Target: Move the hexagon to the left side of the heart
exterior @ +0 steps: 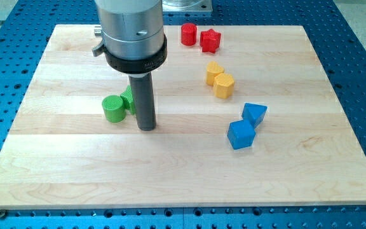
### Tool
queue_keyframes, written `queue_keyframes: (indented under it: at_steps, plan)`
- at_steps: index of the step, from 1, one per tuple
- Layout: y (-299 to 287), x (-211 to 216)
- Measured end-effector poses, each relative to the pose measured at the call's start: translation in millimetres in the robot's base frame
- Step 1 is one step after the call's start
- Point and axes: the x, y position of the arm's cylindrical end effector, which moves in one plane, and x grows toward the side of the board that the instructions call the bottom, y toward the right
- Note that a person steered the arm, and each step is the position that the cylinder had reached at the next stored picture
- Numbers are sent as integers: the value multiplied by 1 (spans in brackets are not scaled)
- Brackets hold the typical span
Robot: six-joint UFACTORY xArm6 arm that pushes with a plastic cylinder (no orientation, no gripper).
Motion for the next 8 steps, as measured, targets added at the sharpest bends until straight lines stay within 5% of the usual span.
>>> queue_keyframes:
  at_steps: [3,4,6,8]
  plan:
    - [3,2]
    - [80,-11]
    - [72,-72]
    - [111,-69]
